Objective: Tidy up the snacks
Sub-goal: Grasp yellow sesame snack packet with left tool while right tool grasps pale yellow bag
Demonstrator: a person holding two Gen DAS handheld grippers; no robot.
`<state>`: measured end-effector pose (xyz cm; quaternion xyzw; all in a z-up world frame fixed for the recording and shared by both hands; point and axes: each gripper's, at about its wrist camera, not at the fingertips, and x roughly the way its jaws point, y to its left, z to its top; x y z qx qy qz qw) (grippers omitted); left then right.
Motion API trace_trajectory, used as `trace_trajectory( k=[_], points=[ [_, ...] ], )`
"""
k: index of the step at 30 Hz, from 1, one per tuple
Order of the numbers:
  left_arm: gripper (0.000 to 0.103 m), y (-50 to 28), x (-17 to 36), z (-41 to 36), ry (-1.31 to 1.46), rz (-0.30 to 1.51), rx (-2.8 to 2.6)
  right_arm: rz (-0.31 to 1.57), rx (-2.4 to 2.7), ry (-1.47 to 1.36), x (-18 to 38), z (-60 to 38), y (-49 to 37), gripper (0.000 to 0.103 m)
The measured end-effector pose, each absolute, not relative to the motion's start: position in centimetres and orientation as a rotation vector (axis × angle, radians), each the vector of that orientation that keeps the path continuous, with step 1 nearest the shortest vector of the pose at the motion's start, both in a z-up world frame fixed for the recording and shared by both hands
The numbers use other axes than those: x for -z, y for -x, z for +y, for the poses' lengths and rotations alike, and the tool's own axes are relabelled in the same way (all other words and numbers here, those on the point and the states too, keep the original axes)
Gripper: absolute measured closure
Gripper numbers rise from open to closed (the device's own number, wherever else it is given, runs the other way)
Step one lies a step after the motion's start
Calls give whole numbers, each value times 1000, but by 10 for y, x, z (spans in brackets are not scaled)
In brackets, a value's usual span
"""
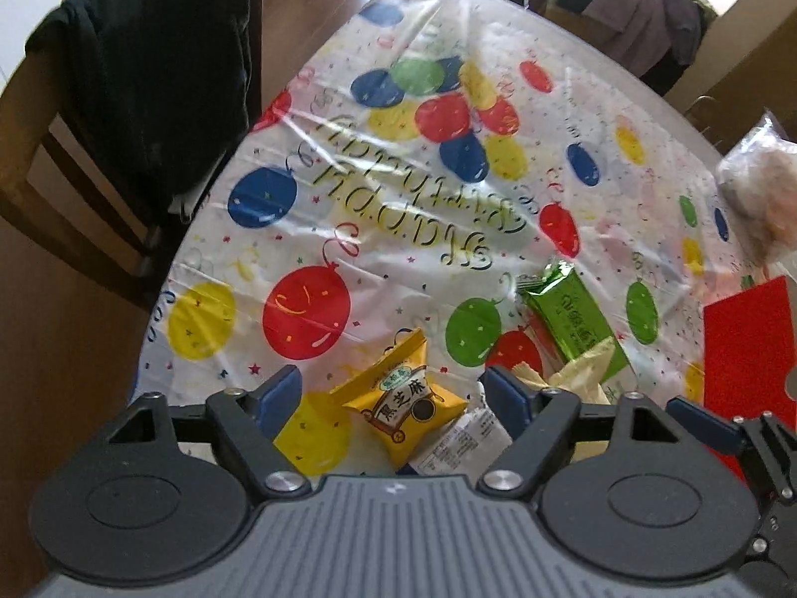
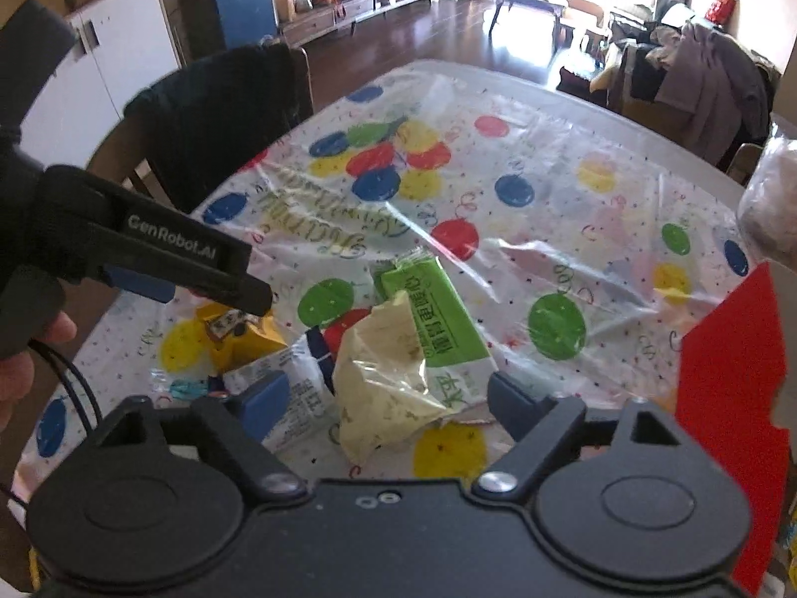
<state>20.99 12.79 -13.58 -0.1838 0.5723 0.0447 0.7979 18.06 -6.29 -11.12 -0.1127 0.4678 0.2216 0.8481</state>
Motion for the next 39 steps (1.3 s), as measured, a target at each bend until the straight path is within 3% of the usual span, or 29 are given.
trace_trajectory(
  k=[11, 18, 26, 39],
  points=[
    [39, -218, 154, 125, 451, 1270, -126, 1039, -484, 245, 129, -53, -198, 40],
    [54, -217, 153, 120, 398, 1251, -150, 1050, -489, 243, 133, -54, -198, 52],
    [59, -211, 151, 120, 386, 1225, -139, 1037, -460, 210, 131, -61, -191, 65],
    [61, -190, 138, 128, 369, 1170, -123, 1017, -397, 83, 119, -91, -168, 70]
  ],
)
